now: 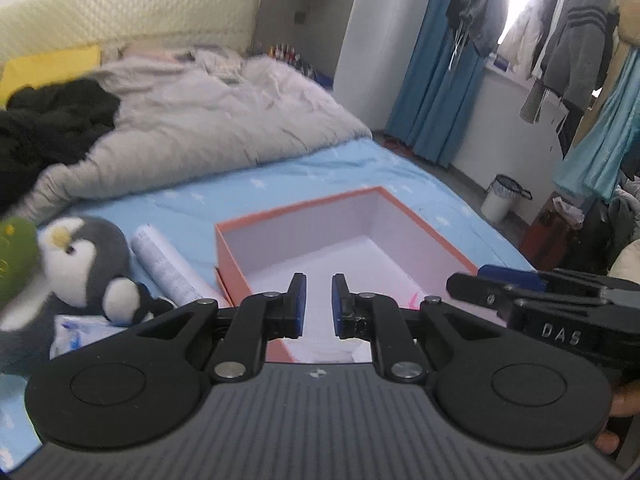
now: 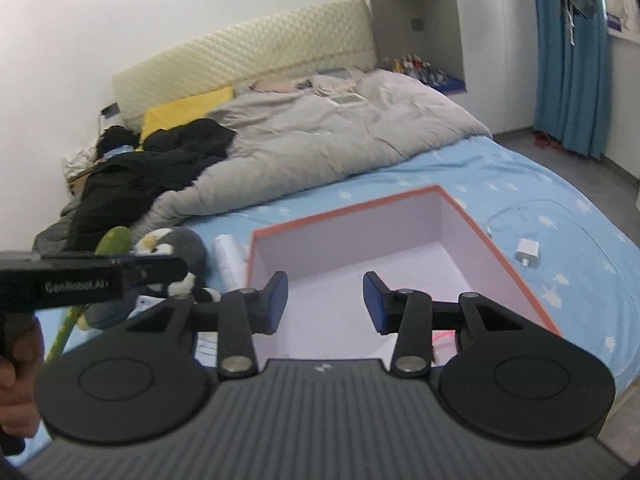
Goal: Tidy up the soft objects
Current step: 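Withdraw both tools toward the blue face mask and snack bag, then grasp the blue face mask with the right tool while the left tool grasps the clear bag, then lift the mask with the right tool while the left tool lifts the clear bag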
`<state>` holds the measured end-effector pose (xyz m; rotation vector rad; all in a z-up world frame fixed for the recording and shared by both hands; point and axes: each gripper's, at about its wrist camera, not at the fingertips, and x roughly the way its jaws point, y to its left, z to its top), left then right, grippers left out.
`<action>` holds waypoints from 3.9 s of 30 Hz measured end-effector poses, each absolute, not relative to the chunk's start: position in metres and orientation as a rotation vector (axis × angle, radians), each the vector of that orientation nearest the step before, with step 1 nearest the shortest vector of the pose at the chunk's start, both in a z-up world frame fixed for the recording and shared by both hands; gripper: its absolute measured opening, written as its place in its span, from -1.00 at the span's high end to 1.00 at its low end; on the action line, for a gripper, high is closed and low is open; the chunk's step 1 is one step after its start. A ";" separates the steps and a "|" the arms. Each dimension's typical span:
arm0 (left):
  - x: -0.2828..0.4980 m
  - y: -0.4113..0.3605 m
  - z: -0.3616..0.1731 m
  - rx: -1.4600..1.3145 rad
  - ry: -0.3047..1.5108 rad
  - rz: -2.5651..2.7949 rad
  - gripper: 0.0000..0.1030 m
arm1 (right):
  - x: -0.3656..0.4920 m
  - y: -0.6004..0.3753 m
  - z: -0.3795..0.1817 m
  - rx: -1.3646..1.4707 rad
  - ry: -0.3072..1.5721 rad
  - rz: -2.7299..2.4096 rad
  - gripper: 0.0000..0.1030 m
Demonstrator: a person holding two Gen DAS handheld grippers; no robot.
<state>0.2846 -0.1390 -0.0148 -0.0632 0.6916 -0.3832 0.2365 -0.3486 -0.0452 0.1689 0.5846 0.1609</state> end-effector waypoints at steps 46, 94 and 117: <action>0.106 0.034 -0.120 -0.229 0.698 -0.047 0.27 | 0.126 -0.187 -0.125 0.028 0.598 0.427 0.13; 0.315 0.130 -0.267 -0.454 0.662 -0.048 0.27 | 0.304 -0.092 -0.257 -0.576 0.655 0.476 0.71; 0.226 0.119 -0.230 -0.473 0.653 0.109 0.85 | 0.250 -0.112 -0.207 -0.431 0.669 0.494 0.94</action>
